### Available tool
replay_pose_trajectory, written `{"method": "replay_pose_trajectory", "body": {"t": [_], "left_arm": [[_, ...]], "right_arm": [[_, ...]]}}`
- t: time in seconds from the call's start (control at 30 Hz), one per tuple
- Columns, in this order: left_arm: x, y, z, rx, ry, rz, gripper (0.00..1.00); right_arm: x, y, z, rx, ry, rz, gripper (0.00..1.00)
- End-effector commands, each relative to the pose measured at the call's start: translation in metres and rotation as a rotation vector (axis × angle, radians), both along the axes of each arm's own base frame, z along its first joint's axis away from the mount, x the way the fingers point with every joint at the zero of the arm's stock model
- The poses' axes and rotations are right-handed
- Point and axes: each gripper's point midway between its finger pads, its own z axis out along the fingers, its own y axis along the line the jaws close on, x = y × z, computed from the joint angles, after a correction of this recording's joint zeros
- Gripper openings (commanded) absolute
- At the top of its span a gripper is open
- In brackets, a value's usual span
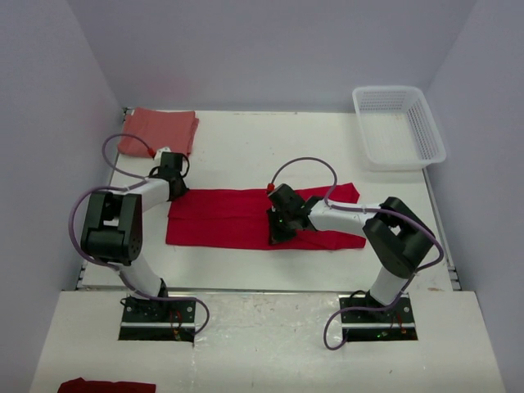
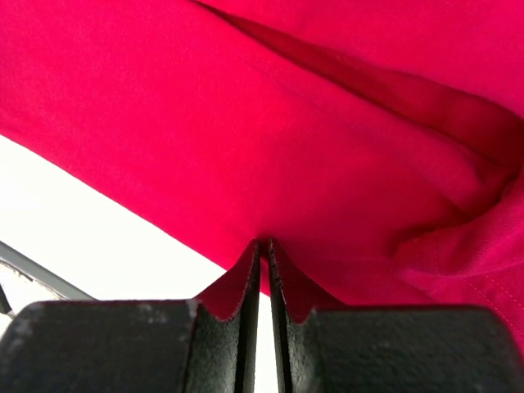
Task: Fold and stack the t-shirts
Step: Fold the other side of the tshirt into a rectangle, then rotate the tshirt 90 degrees
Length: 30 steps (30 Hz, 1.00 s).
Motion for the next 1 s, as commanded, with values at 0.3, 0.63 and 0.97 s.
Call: {"method": "replay_pose_trajectory", "body": {"t": [0.3,0.63,0.97], "left_arm": [[-0.013,-0.004,0.045,-0.1,-0.135,0.049,0.02],[-0.011,-0.066,0.099,-0.164,-0.24,-0.178,0.01],[-0.029,-0.025,0.095,-0.01,-0.191,0.014,0.13]], "right_arm": [[0.002,-0.03,0.011,-0.132,-0.091,0.017,0.16],[0.069,-0.025,0.132,-0.145,-0.347,-0.035,0.35],[0.082,-0.059,0.147,-0.167,-0.346,-0.09,0.56]]}}
